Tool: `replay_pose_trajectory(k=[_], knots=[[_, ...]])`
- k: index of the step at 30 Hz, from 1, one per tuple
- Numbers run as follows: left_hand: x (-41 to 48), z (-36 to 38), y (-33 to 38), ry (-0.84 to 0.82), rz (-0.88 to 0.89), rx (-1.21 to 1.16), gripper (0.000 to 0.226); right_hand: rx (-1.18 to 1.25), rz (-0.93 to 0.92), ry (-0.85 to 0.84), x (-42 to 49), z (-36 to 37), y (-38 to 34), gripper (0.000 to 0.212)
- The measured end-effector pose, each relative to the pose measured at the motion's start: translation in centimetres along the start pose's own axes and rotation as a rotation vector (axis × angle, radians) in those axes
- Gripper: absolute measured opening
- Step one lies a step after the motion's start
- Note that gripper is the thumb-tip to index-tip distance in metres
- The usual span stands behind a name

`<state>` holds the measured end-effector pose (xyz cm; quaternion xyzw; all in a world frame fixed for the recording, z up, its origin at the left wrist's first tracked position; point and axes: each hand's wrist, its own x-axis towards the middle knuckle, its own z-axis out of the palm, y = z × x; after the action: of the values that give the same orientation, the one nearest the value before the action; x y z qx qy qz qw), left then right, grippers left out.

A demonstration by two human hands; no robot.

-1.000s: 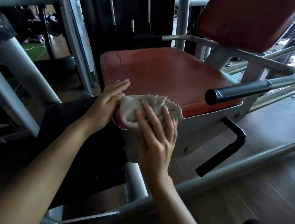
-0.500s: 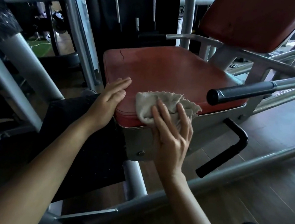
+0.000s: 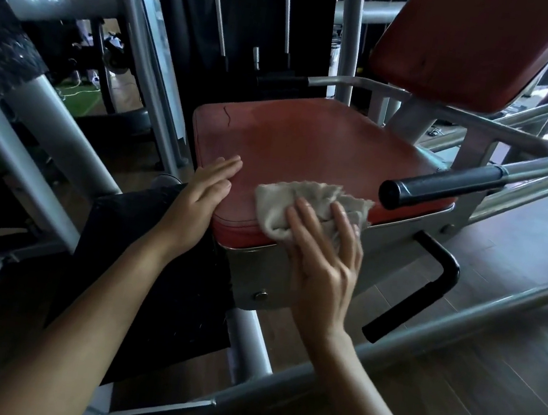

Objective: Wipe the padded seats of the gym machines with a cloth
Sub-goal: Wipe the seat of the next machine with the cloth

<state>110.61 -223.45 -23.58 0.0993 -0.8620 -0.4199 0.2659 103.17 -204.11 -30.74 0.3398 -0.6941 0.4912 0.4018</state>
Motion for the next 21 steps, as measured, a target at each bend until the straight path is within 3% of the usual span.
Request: replay_pose_trajectory(k=[4, 10, 16, 21], knots=[[-0.1, 0.2, 0.6, 0.022, -0.031, -0.016, 0.040, 0.048, 0.158, 0.052, 0.1, 0.0, 0.1, 0.033], [-0.2, 0.1, 0.5, 0.021, -0.017, 0.015, 0.041, -0.014, -0.058, -0.084, 1.0, -0.7, -0.1, 0.032], [-0.1, 0.3, 0.8, 0.039, -0.049, -0.001, 0.041, -0.003, 0.082, -0.041, 1.8, -0.4, 0.2, 0.032], [0.2, 0.1, 1.0, 0.024, -0.041, 0.057, 0.041, -0.011, 0.028, -0.127, 1.6, -0.7, -1.2, 0.033]])
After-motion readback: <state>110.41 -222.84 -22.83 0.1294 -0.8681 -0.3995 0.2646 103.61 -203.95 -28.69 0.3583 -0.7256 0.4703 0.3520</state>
